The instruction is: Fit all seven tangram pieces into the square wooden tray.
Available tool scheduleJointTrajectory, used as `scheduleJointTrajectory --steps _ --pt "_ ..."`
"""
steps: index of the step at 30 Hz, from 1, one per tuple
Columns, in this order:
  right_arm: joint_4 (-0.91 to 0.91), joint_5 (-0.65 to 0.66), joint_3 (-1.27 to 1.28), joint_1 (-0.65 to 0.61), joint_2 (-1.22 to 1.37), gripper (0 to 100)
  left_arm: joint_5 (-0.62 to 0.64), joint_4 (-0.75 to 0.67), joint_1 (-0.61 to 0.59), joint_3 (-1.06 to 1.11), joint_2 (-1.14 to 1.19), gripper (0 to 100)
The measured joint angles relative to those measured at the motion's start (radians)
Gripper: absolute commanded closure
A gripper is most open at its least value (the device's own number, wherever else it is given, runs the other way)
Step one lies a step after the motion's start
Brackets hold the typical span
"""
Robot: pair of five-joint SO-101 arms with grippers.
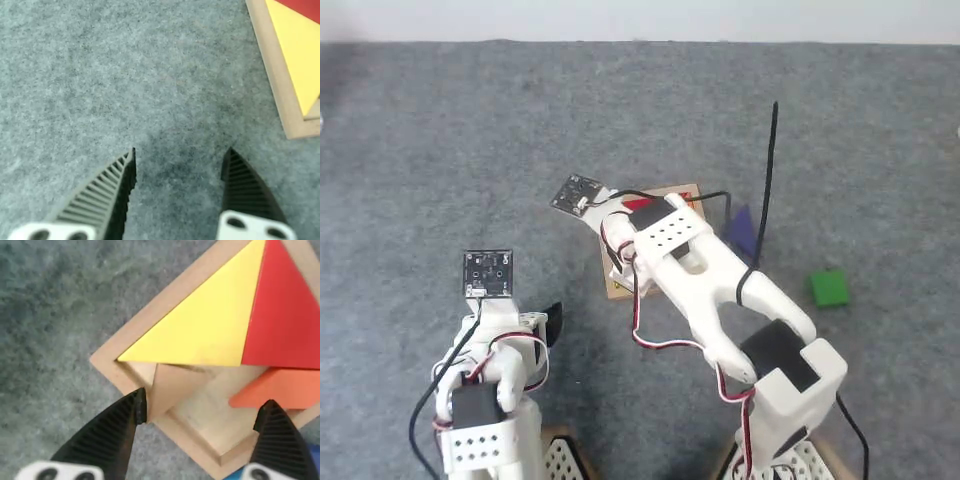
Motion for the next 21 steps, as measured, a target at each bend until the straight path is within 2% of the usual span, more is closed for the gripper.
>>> scheduleJointTrajectory --steps 6,16,21 --pt "-0.017 -0.002 -0.006 0.014 0.064 65.6 0.0 0.0 0.0 0.0 0.0 73" --pt "-0.046 0.0 -0.057 0.143 0.086 65.6 0.0 0.0 0.0 0.0 0.0 73" --pt "-0.074 0.0 -0.057 0.143 0.086 65.6 0.0 0.0 0.0 0.0 0.0 73"
